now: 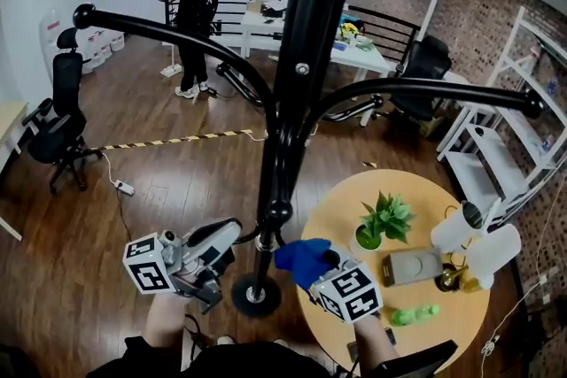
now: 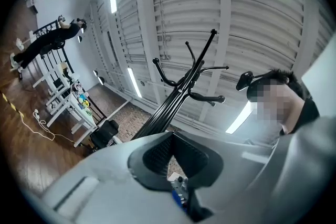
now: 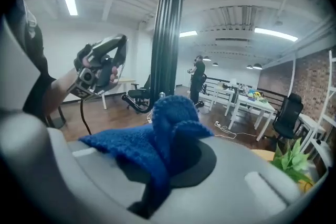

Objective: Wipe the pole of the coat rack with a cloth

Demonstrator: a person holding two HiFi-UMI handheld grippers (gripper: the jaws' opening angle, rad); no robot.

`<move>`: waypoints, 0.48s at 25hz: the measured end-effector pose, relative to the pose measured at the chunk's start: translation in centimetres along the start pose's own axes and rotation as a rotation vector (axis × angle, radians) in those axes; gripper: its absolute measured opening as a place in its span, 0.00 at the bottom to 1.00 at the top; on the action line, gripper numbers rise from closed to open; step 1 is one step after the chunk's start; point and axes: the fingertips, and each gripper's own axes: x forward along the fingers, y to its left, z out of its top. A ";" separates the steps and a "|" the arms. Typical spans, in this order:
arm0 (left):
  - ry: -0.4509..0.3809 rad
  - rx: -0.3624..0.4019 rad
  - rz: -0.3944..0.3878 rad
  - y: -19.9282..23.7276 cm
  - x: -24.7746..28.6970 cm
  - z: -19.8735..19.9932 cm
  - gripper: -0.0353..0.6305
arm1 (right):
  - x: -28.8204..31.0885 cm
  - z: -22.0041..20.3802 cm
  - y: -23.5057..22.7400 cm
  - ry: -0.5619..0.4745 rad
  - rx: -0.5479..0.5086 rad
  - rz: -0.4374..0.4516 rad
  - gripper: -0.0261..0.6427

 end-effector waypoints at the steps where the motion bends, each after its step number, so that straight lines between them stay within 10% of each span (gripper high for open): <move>1: 0.005 -0.005 -0.005 0.1 0.3 -0.2 0.06 | -0.8 0.1 -0.1 -0.006 0.015 0.006 0.07; 12: -0.024 0.014 0.028 0.5 -1.5 1.1 0.06 | 2.6 0.2 0.6 0.010 -0.041 0.035 0.07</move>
